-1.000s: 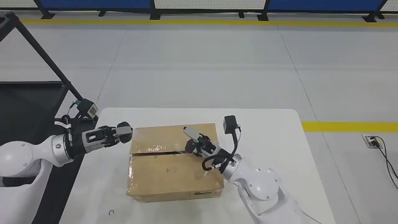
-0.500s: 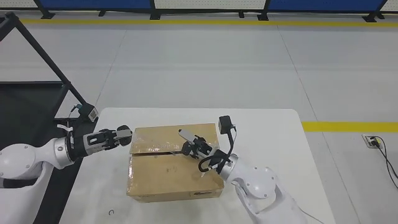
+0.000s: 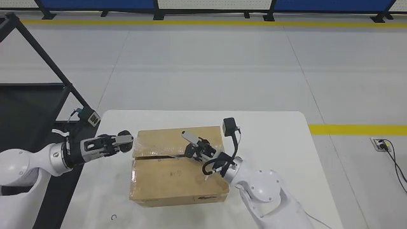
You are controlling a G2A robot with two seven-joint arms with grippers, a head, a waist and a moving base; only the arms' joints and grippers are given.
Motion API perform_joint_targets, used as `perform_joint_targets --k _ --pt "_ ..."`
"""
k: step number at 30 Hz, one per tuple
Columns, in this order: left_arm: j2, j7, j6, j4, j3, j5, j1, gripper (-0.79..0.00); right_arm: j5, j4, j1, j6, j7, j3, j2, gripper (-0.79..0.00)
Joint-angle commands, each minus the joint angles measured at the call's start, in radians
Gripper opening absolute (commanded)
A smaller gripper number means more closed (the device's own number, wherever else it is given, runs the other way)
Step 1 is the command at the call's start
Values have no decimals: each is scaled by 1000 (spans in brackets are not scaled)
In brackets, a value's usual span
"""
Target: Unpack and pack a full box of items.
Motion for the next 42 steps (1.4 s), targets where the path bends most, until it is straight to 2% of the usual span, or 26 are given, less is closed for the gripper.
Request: perform_joint_targets --k 1,29,42 --pt "1 3 0 -1 -2 6 4 -785 0 2 2 -1 3 0 0 0" --pt "11 20 19 39 0 59 36 -785 22 75 79 8 37 -59 -16 0" --pt "12 22 31 85 26 92 18 -785 19 142 126 37 20 -101 -31 0"
